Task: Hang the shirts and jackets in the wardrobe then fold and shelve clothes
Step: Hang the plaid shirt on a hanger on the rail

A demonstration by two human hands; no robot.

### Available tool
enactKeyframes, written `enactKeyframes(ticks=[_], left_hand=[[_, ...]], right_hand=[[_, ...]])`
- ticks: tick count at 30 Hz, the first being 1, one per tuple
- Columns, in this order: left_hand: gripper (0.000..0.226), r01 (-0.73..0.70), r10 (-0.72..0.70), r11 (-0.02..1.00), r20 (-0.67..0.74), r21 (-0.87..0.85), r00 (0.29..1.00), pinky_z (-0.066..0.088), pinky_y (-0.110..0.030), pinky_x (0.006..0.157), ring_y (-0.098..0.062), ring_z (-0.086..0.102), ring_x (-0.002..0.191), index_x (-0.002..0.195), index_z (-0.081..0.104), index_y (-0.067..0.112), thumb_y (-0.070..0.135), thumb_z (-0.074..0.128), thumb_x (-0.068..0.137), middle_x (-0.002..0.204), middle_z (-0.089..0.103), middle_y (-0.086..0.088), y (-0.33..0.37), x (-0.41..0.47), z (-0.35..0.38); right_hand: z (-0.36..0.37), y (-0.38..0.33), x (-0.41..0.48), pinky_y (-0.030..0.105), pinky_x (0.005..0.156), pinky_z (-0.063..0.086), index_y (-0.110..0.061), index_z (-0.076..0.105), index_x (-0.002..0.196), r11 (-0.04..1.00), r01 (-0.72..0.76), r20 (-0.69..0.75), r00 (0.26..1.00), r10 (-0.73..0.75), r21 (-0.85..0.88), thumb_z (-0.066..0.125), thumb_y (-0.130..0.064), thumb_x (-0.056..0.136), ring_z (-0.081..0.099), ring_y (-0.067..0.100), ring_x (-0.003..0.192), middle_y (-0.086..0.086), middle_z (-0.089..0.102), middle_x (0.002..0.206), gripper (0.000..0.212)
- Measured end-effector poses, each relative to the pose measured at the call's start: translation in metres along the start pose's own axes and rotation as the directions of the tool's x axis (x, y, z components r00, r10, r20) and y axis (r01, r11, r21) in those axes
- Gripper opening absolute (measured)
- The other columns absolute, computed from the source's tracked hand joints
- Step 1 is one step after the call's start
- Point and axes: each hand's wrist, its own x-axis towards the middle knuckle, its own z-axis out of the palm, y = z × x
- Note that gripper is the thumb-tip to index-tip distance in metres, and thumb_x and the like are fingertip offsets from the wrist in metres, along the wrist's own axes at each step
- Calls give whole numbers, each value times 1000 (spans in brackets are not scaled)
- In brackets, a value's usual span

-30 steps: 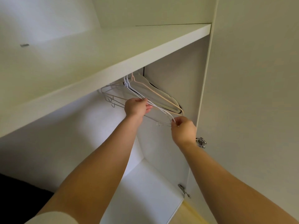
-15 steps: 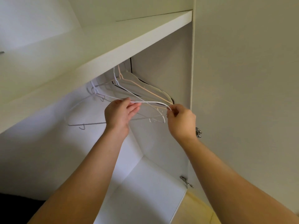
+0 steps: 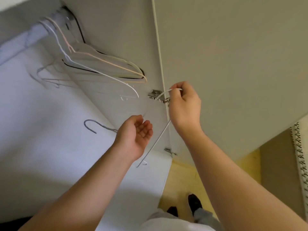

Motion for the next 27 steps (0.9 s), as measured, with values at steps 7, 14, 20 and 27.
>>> enactKeyframes(ticks=[7,14,20,27], left_hand=[[17,285,-301,933,43,221,953,44,-21,46,-13,54,43,75,53,11,18,55,91,52,57,-2,-83,16,30],[23,385,-593,682,162,621,789,38,-23,51,-15,46,42,72,51,13,24,48,92,56,53,-2,-191,-24,102],[20,317,-765,444,170,838,621,43,-19,43,-14,51,39,76,55,10,23,54,91,57,56,-2,-310,-89,171],[27,131,-856,247,153,960,494,48,-24,49,-13,57,47,85,56,5,21,43,104,56,59,-5,-461,-182,228]], right_hand=[[-80,22,-34,14,38,28,-15,61,72,977,-106,-104,991,88,-187,45,-19,85,41,5,44,-12,54,50,22],[-208,23,-79,30,46,22,-18,29,59,921,-284,-411,898,157,-269,48,-36,86,25,12,49,-7,29,48,38],[-348,28,-141,26,39,23,-10,39,57,863,-438,-687,709,159,-253,49,-27,88,31,11,42,-6,37,44,38],[-483,28,-246,33,51,28,-7,43,53,837,-539,-900,406,158,-97,49,-27,87,33,13,46,-2,40,44,40]])
